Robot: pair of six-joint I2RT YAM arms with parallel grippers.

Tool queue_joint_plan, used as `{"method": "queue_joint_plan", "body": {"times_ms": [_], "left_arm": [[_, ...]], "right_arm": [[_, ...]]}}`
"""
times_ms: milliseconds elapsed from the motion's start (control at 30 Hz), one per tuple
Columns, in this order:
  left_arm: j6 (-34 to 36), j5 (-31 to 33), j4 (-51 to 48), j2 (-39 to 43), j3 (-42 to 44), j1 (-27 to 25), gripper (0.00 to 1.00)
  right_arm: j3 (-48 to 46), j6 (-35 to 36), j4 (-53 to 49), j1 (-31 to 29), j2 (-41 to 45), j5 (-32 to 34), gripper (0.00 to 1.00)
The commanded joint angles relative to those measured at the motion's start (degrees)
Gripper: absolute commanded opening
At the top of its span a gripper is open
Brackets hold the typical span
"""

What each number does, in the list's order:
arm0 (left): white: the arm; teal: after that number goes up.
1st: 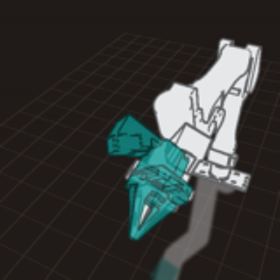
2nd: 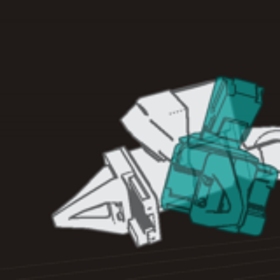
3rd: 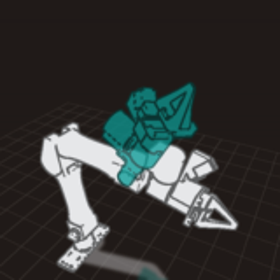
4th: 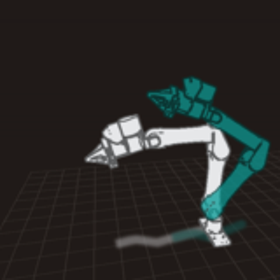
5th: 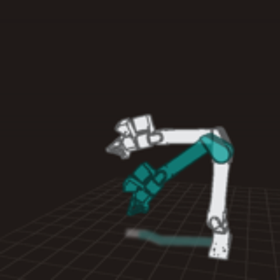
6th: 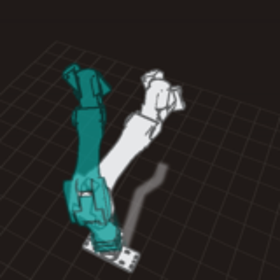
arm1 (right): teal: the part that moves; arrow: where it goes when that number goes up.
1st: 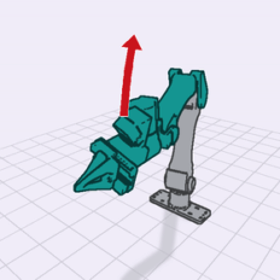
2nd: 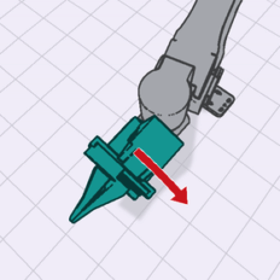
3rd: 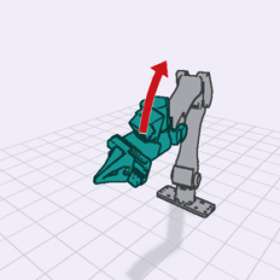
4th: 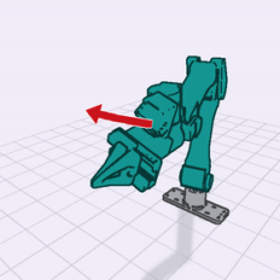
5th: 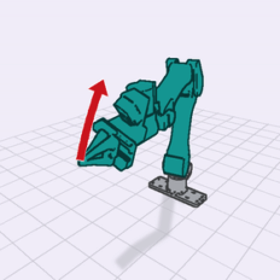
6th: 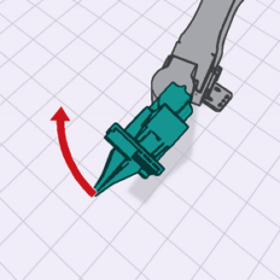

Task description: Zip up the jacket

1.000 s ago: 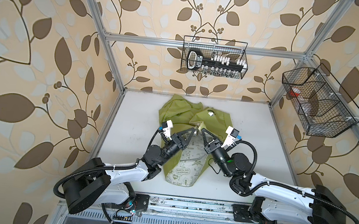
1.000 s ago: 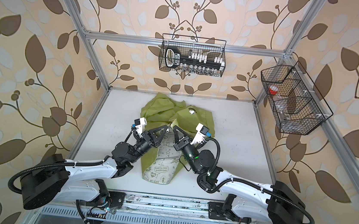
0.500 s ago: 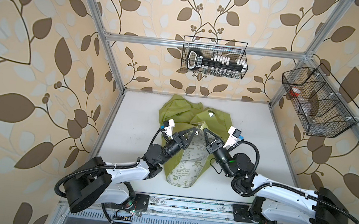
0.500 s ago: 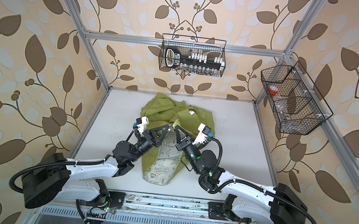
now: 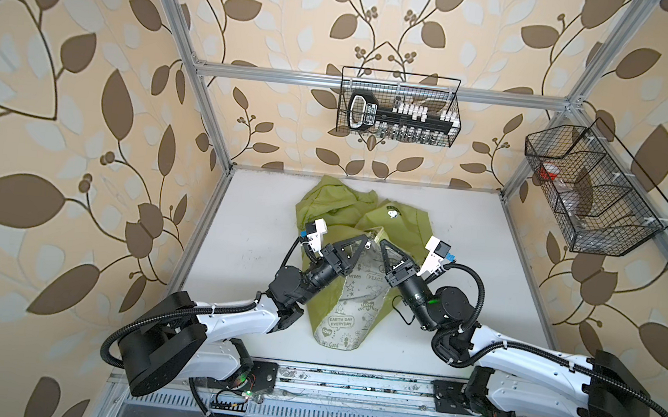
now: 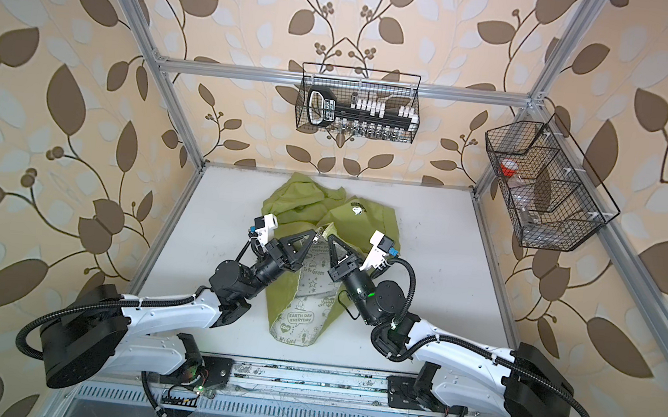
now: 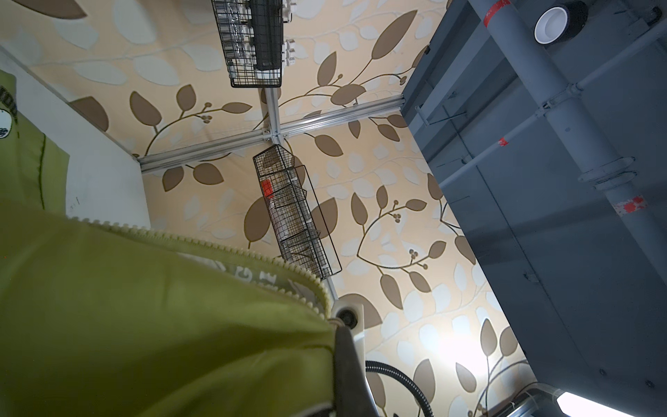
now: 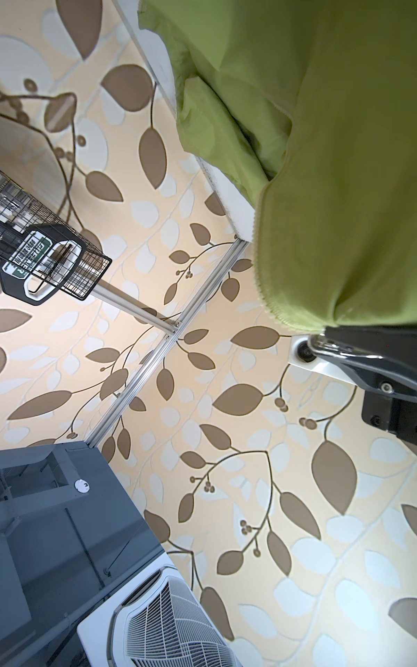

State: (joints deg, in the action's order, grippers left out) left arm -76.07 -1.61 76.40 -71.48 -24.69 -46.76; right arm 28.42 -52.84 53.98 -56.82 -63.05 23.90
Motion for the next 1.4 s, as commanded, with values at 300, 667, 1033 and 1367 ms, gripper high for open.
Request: {"method": "queue_joint_plan", "body": {"times_ms": [300,667,1033,1367], "left_arm": [[-0.82,-2.85,5.05,0.47,-3.20,0.44,0.00],[-0.84,-3.03,5.02,-0.05,-3.03,0.44,0.00],[-0.98,-3.34,5.00,-0.24,-3.02,0.44,0.00],[-1.00,-3.35,5.07,-0.06,-2.98,0.44,0.00]], "right_arm": [[-0.79,-1.14,4.11,0.23,0.04,-0.73,0.00],[-0.82,-1.59,4.71,0.92,0.48,0.11,0.00],[-0.55,-2.20,5.21,0.78,-0.52,-0.64,0.00],[0.13,-2.47,5.57,0.54,-1.62,-1.21,0.00]]}}
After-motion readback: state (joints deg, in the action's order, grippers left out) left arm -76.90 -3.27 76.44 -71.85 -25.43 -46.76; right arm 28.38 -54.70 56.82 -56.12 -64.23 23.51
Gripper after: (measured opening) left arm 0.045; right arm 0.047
